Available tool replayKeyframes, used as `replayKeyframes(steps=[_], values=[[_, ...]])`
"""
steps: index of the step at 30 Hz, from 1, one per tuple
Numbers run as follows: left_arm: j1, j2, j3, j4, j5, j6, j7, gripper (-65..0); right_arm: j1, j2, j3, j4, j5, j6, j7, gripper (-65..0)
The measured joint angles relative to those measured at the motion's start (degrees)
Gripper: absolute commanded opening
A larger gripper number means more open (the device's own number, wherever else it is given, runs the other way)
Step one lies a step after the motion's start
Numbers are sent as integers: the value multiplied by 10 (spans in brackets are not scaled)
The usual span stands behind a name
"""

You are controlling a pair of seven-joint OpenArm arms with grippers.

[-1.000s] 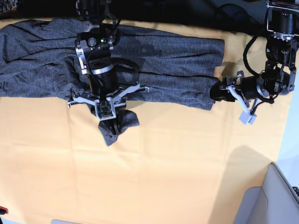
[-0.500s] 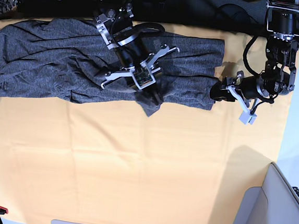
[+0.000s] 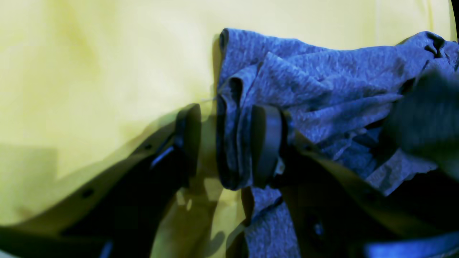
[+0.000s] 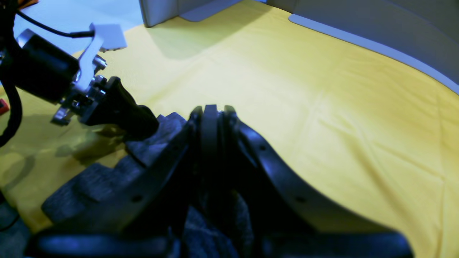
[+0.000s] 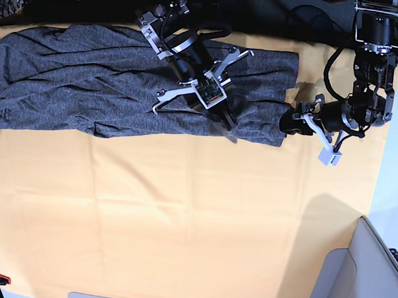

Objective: Fold the T-shirt properly
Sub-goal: 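Carry the sleeve cuff over the shirt body toward the left gripper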

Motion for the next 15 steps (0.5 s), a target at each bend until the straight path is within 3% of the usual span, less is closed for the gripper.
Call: replayKeyframes(steps=[3, 7, 12, 15], values=[[0, 0, 0, 0, 0, 0, 0, -430, 0, 0, 0, -2, 0, 0, -11, -630], [0, 0, 0, 0, 0, 0, 0, -430, 5, -3, -4, -2, 0, -1, -73, -609], [0, 0, 0, 0, 0, -1, 0, -430, 45, -5, -77, -9, 3, 1, -142, -422], [0, 0, 0, 0, 0, 0, 0, -430, 51, -4, -112, -17, 4, 0, -172, -346]])
